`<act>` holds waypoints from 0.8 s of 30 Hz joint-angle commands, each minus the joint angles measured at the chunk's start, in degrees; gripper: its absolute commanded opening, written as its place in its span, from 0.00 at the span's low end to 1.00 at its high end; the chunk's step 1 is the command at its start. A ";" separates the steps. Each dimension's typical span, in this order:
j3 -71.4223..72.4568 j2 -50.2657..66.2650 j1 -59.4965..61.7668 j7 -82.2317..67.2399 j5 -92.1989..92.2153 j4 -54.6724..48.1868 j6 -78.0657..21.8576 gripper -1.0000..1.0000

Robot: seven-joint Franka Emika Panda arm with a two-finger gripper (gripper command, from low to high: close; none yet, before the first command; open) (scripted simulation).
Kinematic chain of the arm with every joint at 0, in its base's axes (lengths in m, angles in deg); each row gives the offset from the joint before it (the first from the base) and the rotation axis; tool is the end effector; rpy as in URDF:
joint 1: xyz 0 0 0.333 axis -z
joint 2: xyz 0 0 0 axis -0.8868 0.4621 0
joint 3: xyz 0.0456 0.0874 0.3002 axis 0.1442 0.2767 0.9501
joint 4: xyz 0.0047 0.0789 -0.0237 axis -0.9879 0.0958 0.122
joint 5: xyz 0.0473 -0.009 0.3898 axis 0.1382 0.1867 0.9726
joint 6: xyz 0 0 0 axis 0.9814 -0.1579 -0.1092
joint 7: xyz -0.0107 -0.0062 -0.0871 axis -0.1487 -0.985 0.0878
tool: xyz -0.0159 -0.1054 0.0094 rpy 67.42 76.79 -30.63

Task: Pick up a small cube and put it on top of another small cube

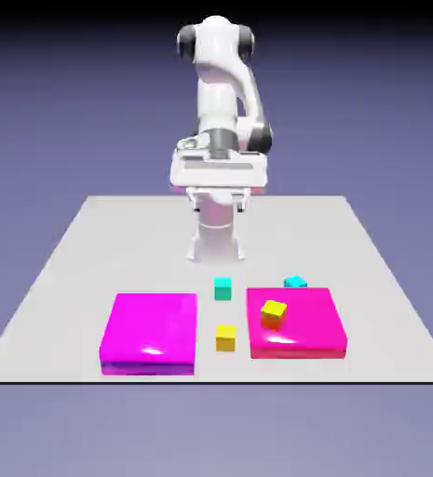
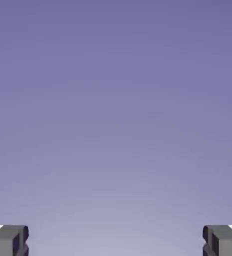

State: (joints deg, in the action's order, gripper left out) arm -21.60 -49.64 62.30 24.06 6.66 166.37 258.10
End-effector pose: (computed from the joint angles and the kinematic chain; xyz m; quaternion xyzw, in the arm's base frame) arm 0.3919 0.0069 0.4518 -0.8562 0.3439 -0.3552 0.1501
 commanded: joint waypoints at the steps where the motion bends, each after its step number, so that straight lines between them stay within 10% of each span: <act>1: 1.18 1.00 0.42 0.11 2.50 0.04 0.77 0.50; 24: 28.38 23.88 10.08 2.58 59.81 0.94 18.52 0.50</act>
State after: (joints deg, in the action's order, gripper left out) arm 6.78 -25.76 72.38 26.64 66.46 167.32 276.61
